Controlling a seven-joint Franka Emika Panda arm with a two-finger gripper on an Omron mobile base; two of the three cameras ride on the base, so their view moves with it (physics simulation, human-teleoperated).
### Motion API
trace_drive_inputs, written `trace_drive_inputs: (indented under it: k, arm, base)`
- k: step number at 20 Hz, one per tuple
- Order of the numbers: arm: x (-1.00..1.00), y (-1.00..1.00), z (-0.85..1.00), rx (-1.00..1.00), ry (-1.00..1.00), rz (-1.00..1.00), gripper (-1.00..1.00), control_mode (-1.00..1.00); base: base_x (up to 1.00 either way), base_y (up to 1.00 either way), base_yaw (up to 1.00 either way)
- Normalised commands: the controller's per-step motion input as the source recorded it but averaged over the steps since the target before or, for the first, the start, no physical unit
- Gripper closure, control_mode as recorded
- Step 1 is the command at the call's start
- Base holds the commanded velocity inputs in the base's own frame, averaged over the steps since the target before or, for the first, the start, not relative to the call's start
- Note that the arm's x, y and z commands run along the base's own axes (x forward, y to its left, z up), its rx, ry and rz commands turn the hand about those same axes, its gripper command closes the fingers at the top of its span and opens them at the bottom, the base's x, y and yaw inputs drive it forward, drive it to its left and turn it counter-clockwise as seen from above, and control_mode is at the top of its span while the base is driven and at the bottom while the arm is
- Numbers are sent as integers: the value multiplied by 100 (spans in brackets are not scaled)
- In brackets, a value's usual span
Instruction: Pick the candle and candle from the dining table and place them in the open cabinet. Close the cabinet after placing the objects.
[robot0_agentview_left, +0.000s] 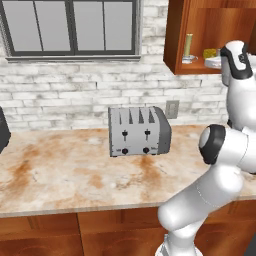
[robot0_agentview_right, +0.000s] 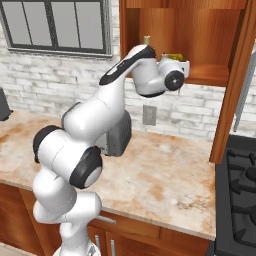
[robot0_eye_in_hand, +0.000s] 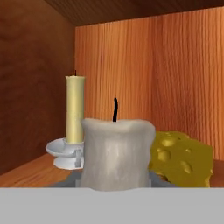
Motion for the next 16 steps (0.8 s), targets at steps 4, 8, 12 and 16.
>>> trace_drive_inputs:
  k: [4,8,12,16]
  arm:
    - [21,-17,-2,0,0,5,100,-100]
    - [18,-20,0,0,0,5,100,-100]
    - [32,-19,0,0,0,5,100,-100]
    - [37,-3,0,0,0,2,100,-100]
  base:
    - [0,0,0]
    - [0,0,0]
    - [0,0,0]
    - [0,0,0]
